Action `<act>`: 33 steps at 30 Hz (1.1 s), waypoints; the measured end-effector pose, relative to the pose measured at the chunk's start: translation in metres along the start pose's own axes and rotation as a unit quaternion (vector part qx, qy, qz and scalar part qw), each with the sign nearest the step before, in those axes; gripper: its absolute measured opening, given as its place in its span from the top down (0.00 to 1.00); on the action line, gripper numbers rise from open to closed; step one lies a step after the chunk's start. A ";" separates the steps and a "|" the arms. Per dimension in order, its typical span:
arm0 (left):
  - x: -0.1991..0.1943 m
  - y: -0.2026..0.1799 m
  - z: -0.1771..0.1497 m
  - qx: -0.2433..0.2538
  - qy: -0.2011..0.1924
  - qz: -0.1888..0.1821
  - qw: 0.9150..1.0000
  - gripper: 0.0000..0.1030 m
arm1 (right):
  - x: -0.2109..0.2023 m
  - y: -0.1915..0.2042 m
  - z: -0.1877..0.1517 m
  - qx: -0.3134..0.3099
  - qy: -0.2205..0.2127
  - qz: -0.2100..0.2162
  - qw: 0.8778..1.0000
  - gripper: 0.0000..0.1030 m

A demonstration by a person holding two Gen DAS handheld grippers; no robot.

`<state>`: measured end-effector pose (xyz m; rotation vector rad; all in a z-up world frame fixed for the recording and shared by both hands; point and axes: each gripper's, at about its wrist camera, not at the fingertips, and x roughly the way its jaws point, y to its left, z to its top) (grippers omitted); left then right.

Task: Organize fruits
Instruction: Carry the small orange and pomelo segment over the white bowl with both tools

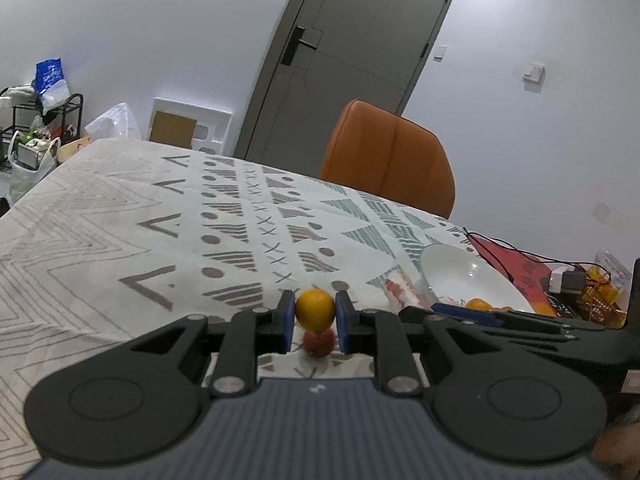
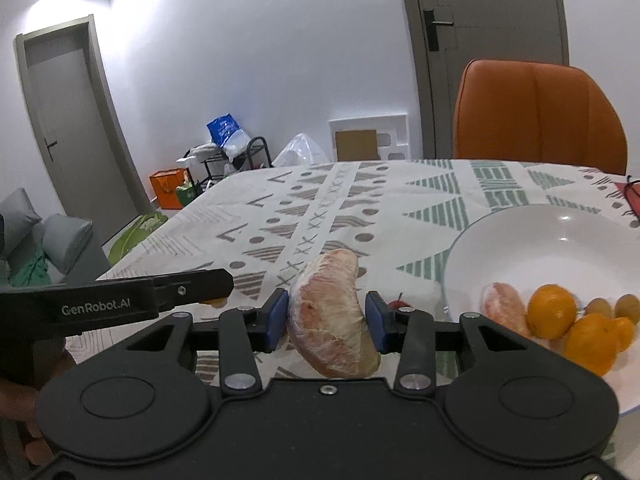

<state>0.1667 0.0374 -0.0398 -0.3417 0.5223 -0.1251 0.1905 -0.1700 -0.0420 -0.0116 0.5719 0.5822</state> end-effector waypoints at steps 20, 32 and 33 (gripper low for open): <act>0.011 -0.039 0.010 0.034 -0.009 -0.013 0.999 0.81 | -0.036 -0.037 0.008 0.024 -0.047 -0.039 0.998 0.61; 0.025 -0.061 0.013 0.052 -0.004 -0.022 0.998 0.81 | -0.048 -0.068 0.006 0.047 -0.060 -0.066 0.995 0.61; 0.027 -0.063 0.013 0.054 -0.003 -0.023 0.998 0.81 | -0.048 -0.071 0.006 0.049 -0.061 -0.068 0.995 0.61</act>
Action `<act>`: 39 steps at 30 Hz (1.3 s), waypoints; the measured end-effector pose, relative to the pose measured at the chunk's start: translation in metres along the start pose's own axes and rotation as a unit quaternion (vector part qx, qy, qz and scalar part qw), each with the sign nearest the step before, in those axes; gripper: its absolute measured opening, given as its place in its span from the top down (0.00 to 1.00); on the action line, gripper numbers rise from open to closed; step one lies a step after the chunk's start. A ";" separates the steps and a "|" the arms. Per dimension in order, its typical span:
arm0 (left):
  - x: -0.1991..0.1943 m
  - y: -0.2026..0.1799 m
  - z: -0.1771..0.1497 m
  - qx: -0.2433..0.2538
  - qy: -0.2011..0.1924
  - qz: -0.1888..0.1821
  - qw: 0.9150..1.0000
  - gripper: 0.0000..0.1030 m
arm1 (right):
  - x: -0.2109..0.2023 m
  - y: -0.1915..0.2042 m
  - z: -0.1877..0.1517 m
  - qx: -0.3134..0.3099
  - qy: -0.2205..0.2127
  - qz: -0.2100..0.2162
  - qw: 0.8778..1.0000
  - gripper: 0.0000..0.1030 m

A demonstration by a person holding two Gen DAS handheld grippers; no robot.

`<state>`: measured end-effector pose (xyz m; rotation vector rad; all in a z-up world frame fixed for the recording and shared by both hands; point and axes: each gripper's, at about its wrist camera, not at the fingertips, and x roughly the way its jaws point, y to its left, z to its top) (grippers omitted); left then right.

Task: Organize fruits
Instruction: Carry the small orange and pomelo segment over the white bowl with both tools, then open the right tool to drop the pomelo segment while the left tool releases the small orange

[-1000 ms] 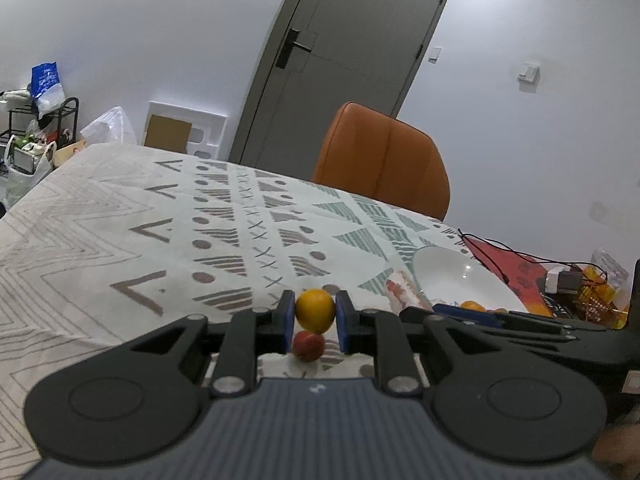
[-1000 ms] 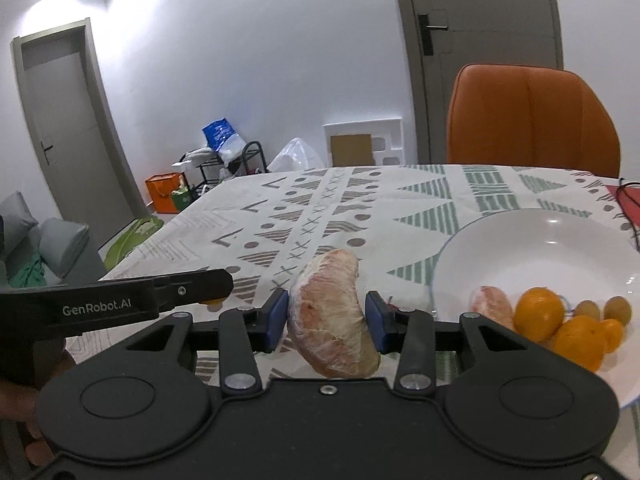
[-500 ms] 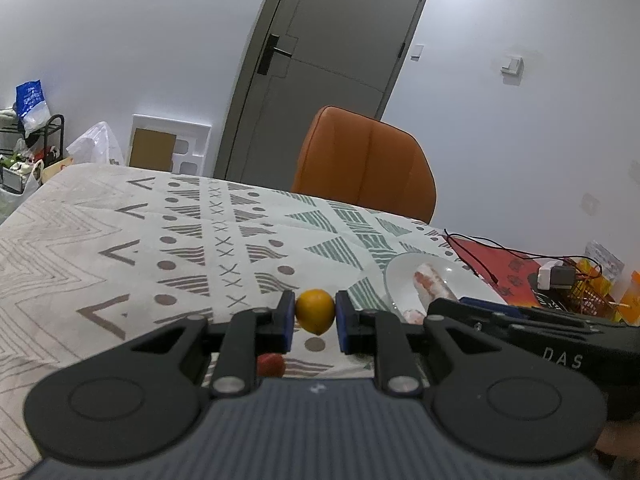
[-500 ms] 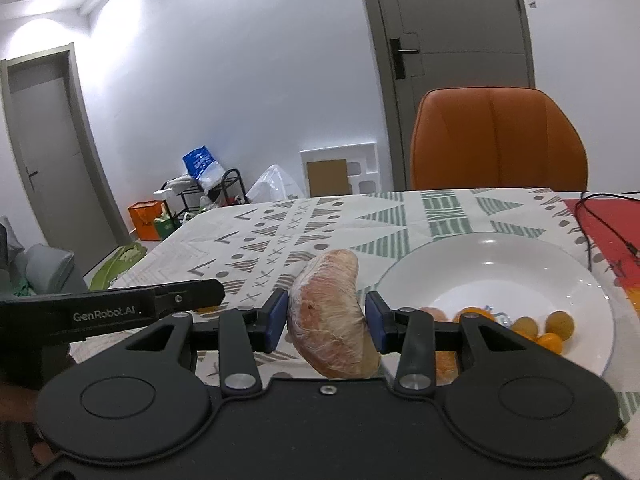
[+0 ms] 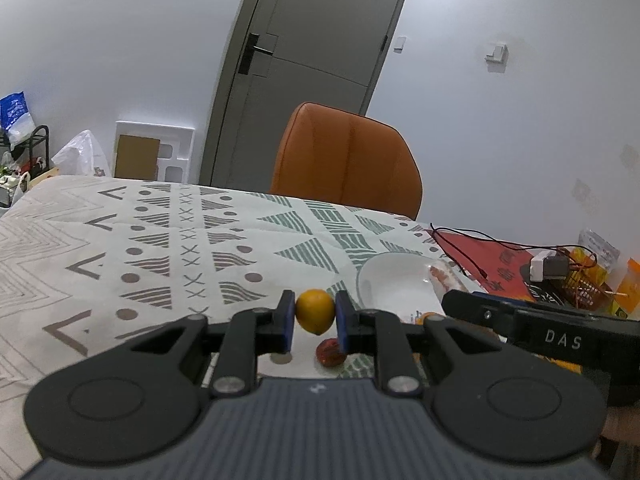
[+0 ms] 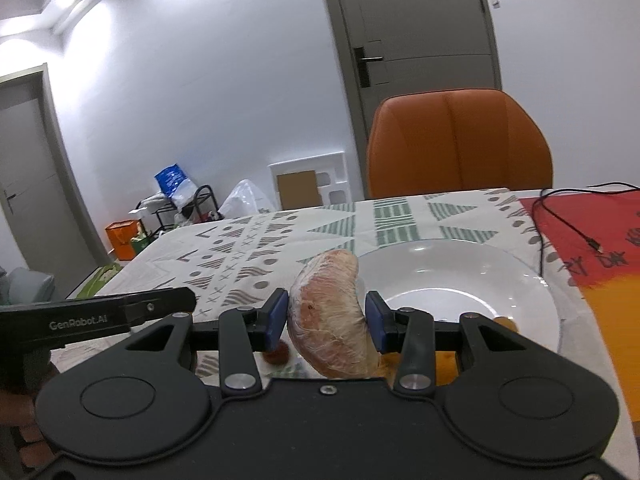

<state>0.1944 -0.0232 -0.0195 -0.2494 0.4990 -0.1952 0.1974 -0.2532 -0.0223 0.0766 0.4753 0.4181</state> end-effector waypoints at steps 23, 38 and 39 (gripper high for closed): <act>0.054 -0.044 0.007 0.037 0.025 -0.011 0.999 0.81 | 0.014 -0.067 0.011 0.036 -0.004 -0.034 0.999 0.61; 0.089 -0.059 0.014 0.042 0.039 -0.017 0.998 0.81 | 0.038 -0.086 0.019 0.051 0.002 -0.020 0.999 0.55; 0.090 -0.060 0.014 0.043 0.039 -0.017 0.998 0.81 | 0.038 -0.087 0.019 0.054 0.000 -0.018 0.998 0.52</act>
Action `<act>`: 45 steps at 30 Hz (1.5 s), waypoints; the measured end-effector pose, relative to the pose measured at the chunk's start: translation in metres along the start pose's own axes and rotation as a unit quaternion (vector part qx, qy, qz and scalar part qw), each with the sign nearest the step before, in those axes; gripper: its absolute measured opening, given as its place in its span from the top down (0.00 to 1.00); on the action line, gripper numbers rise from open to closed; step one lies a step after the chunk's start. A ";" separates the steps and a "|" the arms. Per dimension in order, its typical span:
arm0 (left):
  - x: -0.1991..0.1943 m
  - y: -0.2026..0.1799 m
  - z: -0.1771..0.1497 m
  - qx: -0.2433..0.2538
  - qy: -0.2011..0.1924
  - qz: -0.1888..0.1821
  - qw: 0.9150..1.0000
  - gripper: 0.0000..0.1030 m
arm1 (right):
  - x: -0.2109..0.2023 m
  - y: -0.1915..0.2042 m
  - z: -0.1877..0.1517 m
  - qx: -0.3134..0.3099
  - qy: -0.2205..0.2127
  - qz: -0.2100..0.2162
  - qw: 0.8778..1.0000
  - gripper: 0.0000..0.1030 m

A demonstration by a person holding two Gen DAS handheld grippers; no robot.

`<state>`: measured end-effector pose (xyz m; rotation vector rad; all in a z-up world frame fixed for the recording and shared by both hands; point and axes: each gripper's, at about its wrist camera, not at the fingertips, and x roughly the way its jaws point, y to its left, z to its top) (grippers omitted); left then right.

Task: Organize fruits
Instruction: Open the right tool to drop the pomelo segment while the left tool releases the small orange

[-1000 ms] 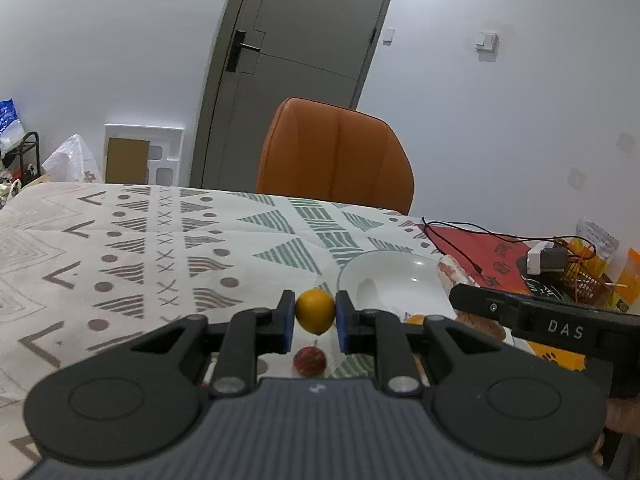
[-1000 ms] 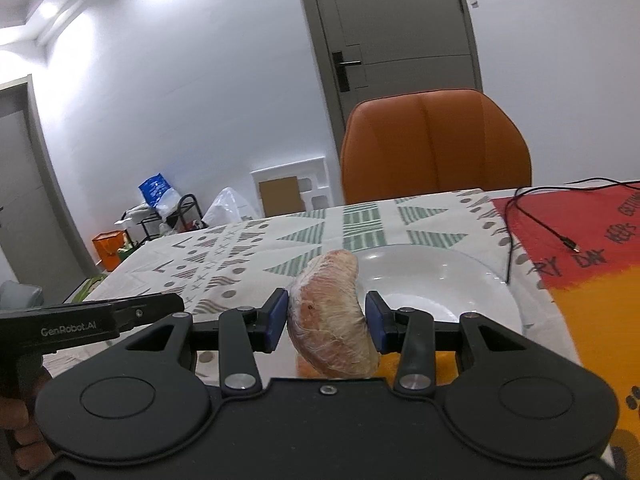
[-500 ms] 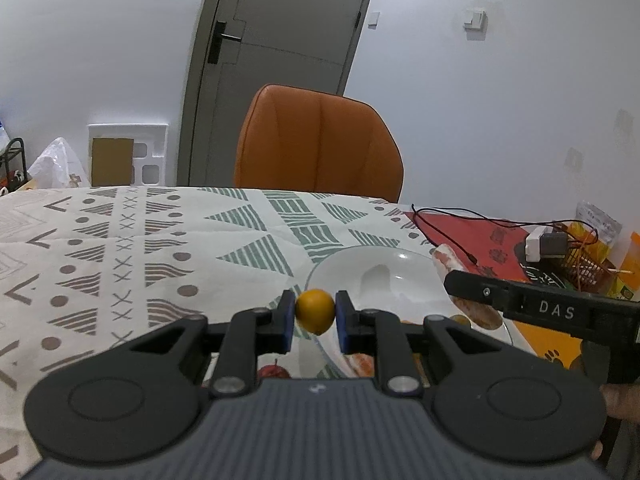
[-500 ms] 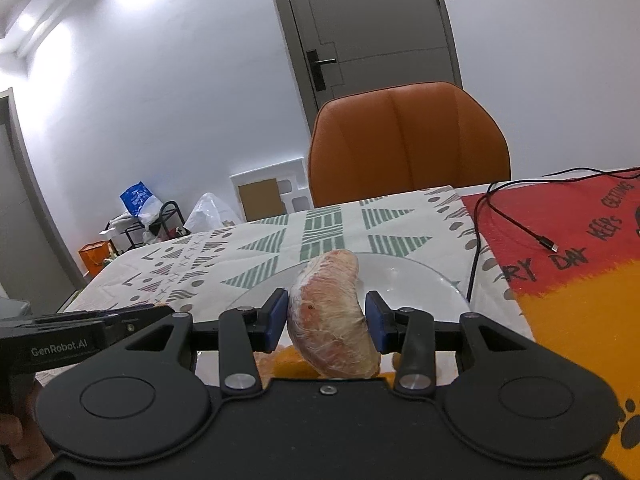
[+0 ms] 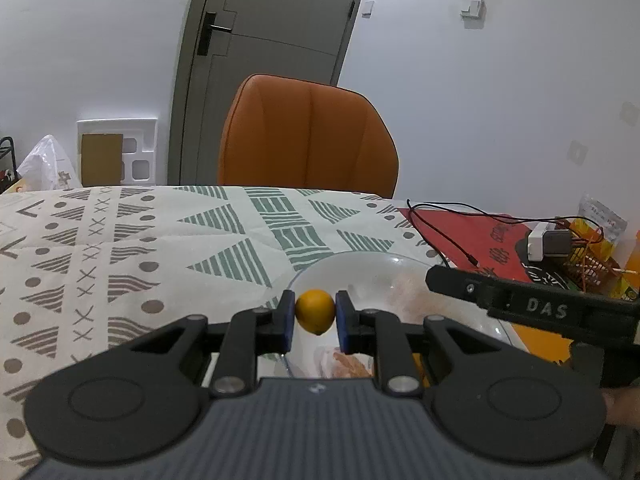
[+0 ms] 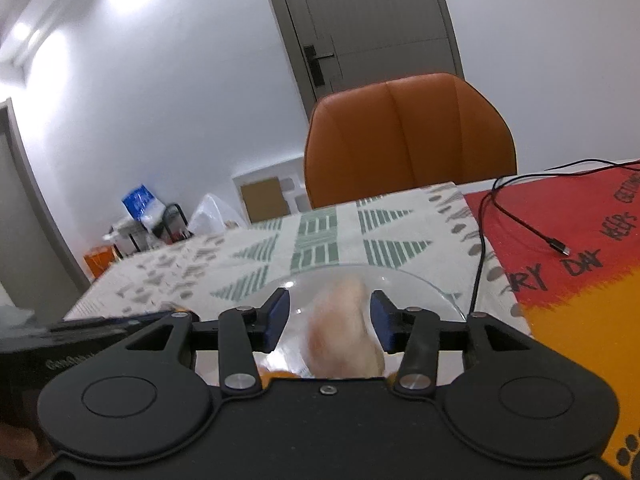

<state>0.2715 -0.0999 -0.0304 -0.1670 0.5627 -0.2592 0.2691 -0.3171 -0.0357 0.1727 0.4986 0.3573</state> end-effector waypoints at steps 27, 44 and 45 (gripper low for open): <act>-0.020 -0.018 -0.005 0.014 -0.003 0.013 1.000 0.45 | -0.048 -0.016 -0.030 0.048 -0.005 -0.025 0.999 0.36; -0.072 0.009 -0.009 -0.015 -0.043 0.074 0.996 0.07 | -0.071 0.011 -0.036 0.039 -0.035 -0.030 0.998 0.00; -0.075 0.011 -0.011 -0.018 -0.045 0.075 0.996 0.07 | -0.071 0.013 -0.037 0.037 -0.035 -0.031 0.998 0.00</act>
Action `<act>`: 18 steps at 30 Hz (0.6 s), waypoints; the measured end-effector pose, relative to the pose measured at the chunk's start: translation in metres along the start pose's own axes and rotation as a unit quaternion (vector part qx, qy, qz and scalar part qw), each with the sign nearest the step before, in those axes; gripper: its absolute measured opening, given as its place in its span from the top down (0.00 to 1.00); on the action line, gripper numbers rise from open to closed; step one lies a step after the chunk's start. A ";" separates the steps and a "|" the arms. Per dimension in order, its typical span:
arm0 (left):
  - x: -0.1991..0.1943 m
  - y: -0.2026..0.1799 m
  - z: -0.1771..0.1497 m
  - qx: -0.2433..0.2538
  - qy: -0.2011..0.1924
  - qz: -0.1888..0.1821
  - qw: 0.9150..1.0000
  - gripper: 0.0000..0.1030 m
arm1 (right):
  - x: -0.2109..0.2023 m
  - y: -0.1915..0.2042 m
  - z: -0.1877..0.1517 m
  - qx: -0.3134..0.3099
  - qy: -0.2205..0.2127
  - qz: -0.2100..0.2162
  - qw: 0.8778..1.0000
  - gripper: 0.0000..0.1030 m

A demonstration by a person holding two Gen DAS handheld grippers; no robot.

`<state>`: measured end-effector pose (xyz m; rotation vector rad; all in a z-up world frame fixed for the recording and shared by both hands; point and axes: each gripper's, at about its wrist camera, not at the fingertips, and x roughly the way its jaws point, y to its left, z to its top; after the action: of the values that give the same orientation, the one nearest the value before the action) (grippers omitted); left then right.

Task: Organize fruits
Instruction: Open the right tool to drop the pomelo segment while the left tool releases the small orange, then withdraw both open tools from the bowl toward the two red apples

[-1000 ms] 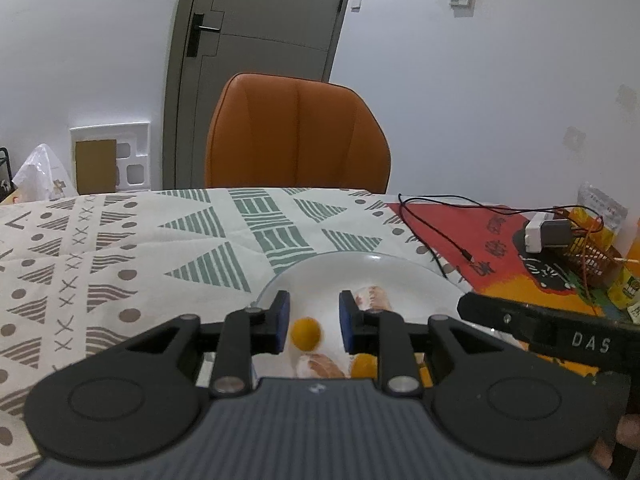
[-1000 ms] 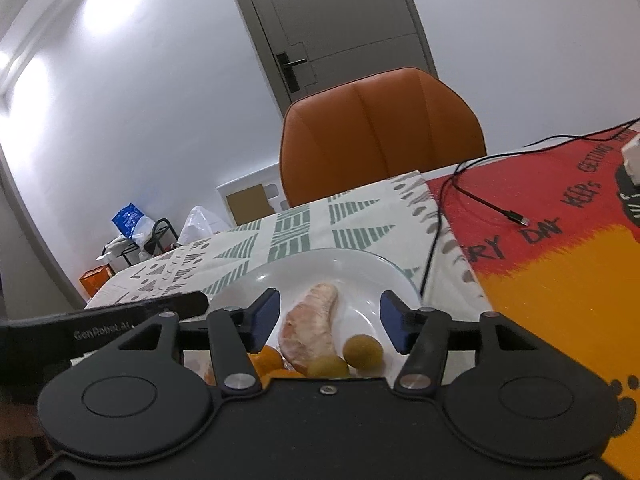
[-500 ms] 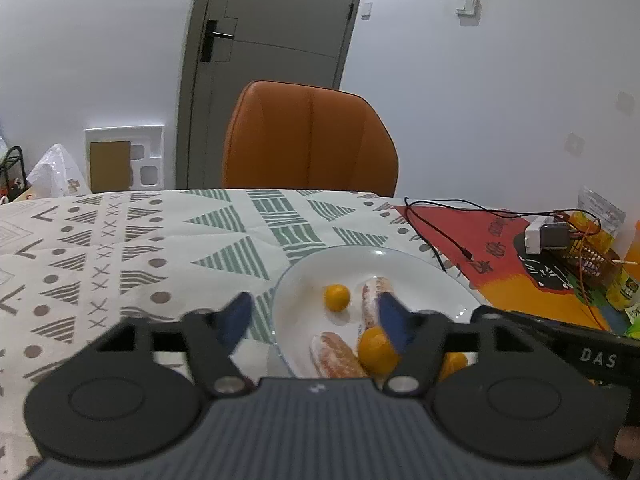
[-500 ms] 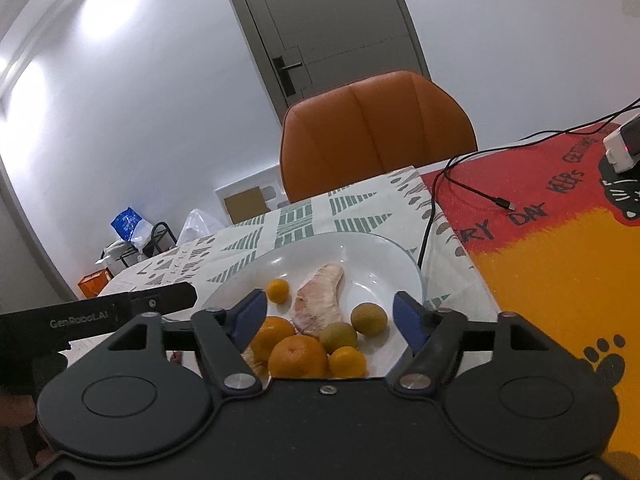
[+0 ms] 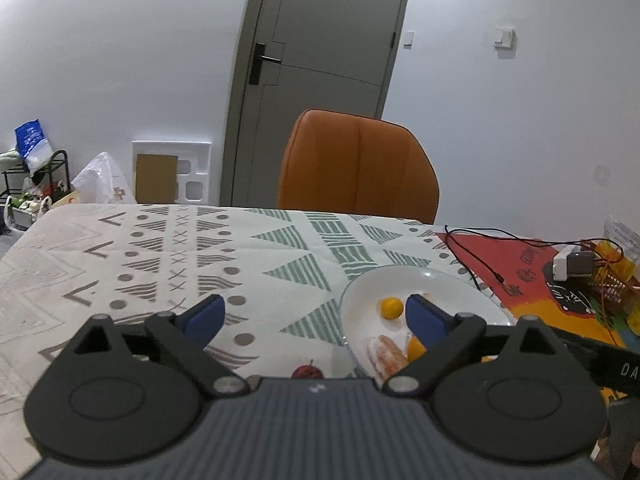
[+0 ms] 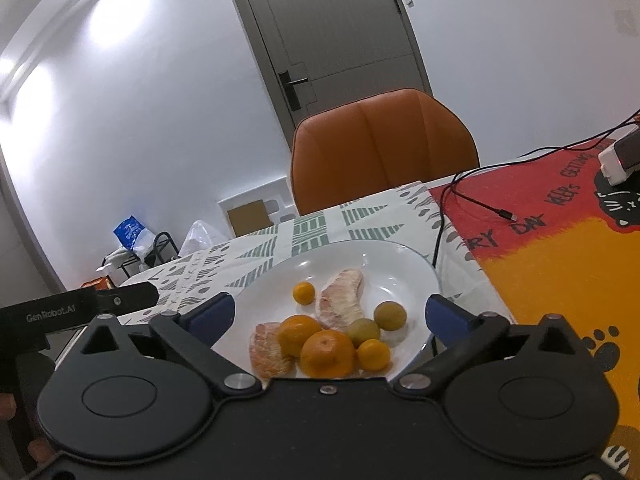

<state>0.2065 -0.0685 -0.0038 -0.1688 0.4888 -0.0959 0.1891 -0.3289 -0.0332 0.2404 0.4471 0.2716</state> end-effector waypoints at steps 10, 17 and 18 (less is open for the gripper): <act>-0.025 0.015 -0.003 -0.009 -0.014 0.011 1.000 0.06 | -0.011 0.015 -0.006 -0.008 0.001 0.003 1.000 0.00; -0.040 0.022 -0.007 -0.009 -0.023 0.003 1.000 0.06 | -0.018 0.027 -0.009 -0.018 0.003 0.007 1.000 0.00; -0.041 0.023 -0.007 -0.008 -0.023 0.004 1.000 0.06 | -0.019 0.028 -0.010 -0.019 0.004 0.008 1.000 0.00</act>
<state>0.1684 -0.0418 0.0045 -0.1849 0.4454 -0.0798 0.1623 -0.3065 -0.0262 0.2065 0.4468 0.2971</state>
